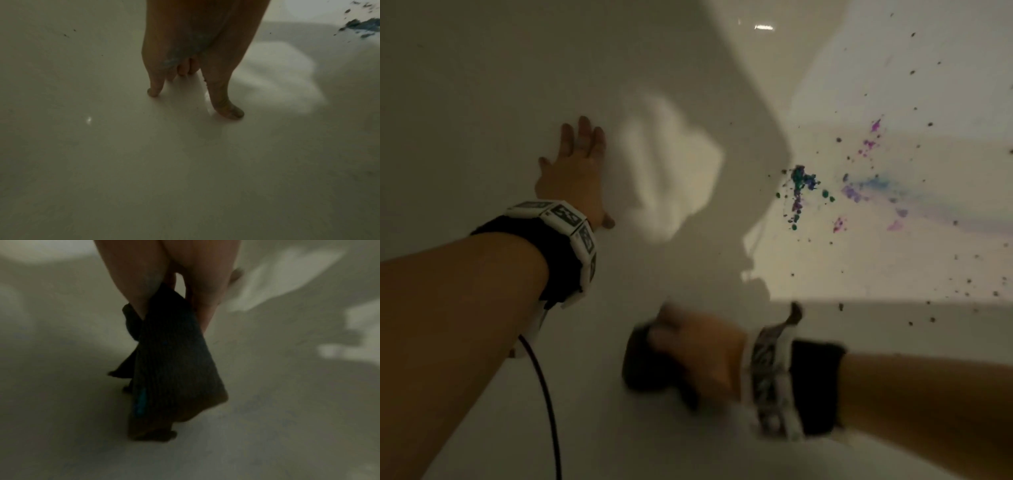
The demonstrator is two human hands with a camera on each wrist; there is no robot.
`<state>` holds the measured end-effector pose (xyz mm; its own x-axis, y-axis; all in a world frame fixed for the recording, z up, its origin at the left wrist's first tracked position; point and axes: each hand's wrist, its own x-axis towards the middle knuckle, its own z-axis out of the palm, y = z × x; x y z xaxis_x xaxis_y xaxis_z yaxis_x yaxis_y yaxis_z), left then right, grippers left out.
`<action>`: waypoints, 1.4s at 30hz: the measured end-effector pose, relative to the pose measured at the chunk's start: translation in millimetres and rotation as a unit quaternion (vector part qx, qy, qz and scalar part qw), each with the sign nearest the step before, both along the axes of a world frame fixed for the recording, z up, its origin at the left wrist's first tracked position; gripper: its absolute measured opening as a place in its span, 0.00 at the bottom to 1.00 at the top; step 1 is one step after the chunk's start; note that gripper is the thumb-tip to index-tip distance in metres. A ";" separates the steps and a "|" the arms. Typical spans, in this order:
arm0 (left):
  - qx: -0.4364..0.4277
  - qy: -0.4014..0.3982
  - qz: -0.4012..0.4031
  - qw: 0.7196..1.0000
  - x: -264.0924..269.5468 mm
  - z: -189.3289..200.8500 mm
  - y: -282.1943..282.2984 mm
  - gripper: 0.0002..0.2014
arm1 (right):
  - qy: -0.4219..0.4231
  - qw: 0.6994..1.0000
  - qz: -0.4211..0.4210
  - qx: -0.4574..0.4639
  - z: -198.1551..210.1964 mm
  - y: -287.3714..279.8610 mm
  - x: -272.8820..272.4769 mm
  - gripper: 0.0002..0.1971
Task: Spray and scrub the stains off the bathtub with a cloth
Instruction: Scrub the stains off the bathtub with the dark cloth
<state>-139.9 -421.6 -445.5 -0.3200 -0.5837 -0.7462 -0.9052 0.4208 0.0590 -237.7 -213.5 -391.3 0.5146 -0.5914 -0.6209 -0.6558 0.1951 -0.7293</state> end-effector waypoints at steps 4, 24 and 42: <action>-0.005 -0.004 -0.004 1.000 -1.1 0.3 0.9 0.64 | 0.027 0.992 0.116 -0.028 -20.4 9.1 35.8 0.19; 0.002 0.004 0.008 1.000 -0.7 0.7 0.3 0.64 | 0.029 0.999 -0.012 -0.014 1.8 -4.2 -39.1 0.18; -0.014 -0.021 -0.009 1.000 -1.8 -0.5 1.4 0.63 | 0.361 0.925 -0.099 -0.065 -37.9 -22.2 -128.1 0.25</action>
<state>-141.7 -420.2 -446.0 -0.2991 -0.5981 -0.7435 -0.8986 0.4386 0.0087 -365.8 -235.6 -429.3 -0.1332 -0.7229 -0.6780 -0.9419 0.3052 -0.1403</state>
